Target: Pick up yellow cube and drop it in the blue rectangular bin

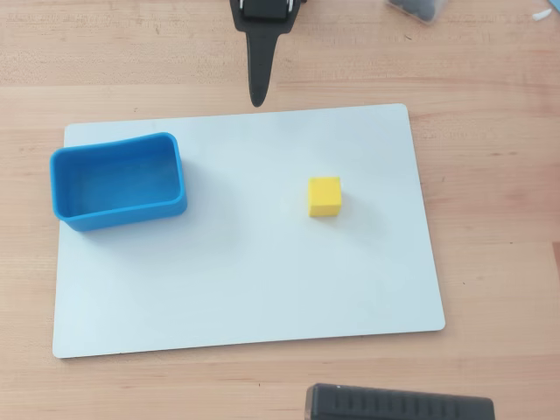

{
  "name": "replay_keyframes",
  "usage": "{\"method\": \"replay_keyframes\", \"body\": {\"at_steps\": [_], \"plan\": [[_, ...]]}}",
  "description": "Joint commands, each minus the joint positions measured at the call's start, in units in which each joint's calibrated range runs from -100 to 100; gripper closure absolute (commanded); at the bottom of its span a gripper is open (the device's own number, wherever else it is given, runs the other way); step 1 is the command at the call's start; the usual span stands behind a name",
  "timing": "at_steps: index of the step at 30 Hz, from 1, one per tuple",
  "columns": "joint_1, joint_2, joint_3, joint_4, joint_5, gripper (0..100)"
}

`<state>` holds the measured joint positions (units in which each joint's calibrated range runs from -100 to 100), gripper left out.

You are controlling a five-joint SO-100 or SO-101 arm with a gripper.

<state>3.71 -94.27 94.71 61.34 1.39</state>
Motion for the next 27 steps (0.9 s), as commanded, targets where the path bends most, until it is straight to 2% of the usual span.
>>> {"method": "replay_keyframes", "body": {"at_steps": [1, 8, 13, 20, 27], "plan": [[-1.65, -2.01, 0.02, -0.24, 1.22, 100], [-1.56, -2.01, 0.02, -0.40, 1.17, 100], [-6.28, 0.22, -3.53, -2.30, 1.37, 100], [-7.65, 22.05, -18.25, -5.03, 0.98, 100], [-8.85, 52.98, -45.25, 2.16, -2.20, 100]]}}
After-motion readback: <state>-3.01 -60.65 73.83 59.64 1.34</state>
